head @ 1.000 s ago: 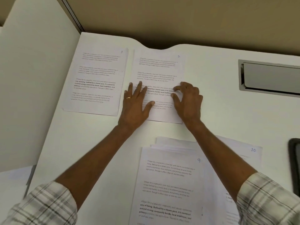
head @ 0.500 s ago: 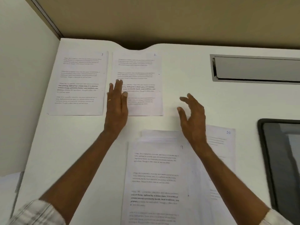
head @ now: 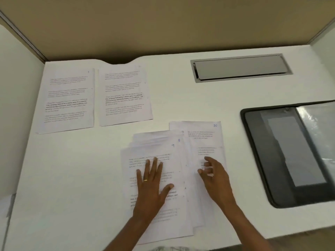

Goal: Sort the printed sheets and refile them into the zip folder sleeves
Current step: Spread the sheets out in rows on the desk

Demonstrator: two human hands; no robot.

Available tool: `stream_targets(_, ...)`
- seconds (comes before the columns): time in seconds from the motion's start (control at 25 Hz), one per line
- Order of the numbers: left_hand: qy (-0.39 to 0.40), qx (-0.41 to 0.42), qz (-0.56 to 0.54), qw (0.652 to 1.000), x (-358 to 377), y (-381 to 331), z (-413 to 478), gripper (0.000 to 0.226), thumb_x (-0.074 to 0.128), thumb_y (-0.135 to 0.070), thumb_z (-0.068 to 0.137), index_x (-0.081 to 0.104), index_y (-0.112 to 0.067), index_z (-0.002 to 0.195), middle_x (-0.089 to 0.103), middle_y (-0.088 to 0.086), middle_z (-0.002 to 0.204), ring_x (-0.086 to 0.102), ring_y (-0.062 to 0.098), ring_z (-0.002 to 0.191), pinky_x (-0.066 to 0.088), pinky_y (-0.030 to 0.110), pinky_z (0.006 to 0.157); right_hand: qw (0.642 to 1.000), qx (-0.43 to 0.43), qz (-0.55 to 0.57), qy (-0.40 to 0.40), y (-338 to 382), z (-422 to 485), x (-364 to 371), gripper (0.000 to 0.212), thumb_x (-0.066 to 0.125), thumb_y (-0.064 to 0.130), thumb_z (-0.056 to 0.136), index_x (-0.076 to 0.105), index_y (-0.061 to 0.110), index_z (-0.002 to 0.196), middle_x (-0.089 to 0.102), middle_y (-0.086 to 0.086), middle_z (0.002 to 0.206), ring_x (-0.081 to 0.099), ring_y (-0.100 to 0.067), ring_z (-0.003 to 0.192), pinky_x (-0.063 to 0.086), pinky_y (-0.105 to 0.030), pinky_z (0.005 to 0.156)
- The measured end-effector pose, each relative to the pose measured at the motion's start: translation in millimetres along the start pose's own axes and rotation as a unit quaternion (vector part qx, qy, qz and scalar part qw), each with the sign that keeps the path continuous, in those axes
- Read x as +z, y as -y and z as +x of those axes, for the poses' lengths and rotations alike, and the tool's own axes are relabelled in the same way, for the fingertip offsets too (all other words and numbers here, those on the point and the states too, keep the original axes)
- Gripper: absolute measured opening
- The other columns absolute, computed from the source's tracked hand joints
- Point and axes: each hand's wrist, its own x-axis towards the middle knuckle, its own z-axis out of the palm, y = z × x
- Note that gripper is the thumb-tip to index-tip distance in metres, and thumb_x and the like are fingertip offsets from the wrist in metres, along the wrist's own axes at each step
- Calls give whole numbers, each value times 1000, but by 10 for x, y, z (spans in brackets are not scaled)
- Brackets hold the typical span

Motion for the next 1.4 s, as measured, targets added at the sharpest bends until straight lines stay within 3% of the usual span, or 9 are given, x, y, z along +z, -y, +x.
stream_targets(0.12, -29, 18, 26, 999, 86, 30, -8, 75, 34, -62, 105, 21, -17, 164, 5, 1, 174, 4, 25, 160, 5, 60, 124, 997, 50, 39, 42, 106, 80, 37, 47, 82, 17, 86, 58, 24, 125, 63, 5, 107, 67, -12, 92, 51, -11, 77)
stream_targets(0.24, -54, 19, 18, 998, 65, 37, 7, 74, 35, -59, 104, 22, -17, 164, 6, 1, 174, 4, 24, 160, 7, 61, 125, 989, 92, 79, 91, 141, 197, -10, 38, 86, 21, 80, 65, 26, 112, 71, 0, 104, 70, -20, 96, 59, -36, 87)
stream_targets(0.4, -82, -11, 50, 995, 10, 138, -16, 76, 33, -62, 103, 28, -14, 162, 12, 3, 173, 7, 23, 160, 9, 60, 126, 991, 67, 108, 41, 78, 337, -155, 32, 90, 26, 76, 68, 24, 99, 75, -3, 98, 74, -23, 90, 61, -46, 85)
stream_targets(0.8, -96, -40, 70, 992, 4, 234, -97, 78, 29, -65, 103, 25, -16, 163, 8, 0, 174, 2, 21, 160, 7, 59, 127, 993, -87, -69, -35, -25, 335, -174, 20, 66, 28, 99, 65, 17, 116, 75, -2, 100, 72, -22, 87, 54, -30, 70)
stream_targets(0.92, -90, -36, 76, 992, 14, 199, -88, 77, 27, -65, 103, 22, -19, 164, 5, -1, 174, 1, 20, 160, 6, 59, 127, 972, -177, -99, -120, 3, 264, -152, 36, 66, 14, 98, 59, 18, 132, 66, -7, 126, 61, -20, 112, 52, -29, 91)
stream_targets(1.0, -87, -36, 71, 993, 41, 183, -98, 76, 25, -65, 104, 20, -19, 165, 4, -1, 174, 0, 19, 160, 6, 60, 127, 955, -246, -92, -135, -11, 260, -63, 37, 67, 5, 95, 60, 16, 130, 58, -5, 132, 56, -17, 117, 51, -29, 101)
stream_targets(1.12, -87, -42, 56, 994, 78, 178, -117, 77, 22, -66, 104, 19, -19, 165, 4, -1, 174, -1, 19, 160, 5, 60, 127, 993, -110, 40, -7, 92, 230, 127, 29, 69, 14, 96, 64, 11, 125, 68, -4, 116, 65, -18, 104, 57, -36, 94)
stream_targets(1.24, -85, -44, 52, 994, 94, 174, -109, 76, 20, -66, 104, 17, -19, 165, 4, -1, 174, -2, 17, 160, 4, 60, 127, 986, 59, 136, 73, 174, 274, 215, 37, 73, 26, 94, 62, 14, 127, 70, 0, 107, 67, -21, 104, 57, -38, 95)
stream_targets(1.4, -98, -45, 66, 992, 81, 159, -121, 75, 22, -62, 105, 18, -17, 165, 6, 1, 174, 0, 19, 160, 8, 62, 126, 993, 40, 53, 101, 211, 399, 216, 33, 76, 19, 90, 70, 12, 122, 74, -2, 104, 71, -21, 100, 59, -39, 94)
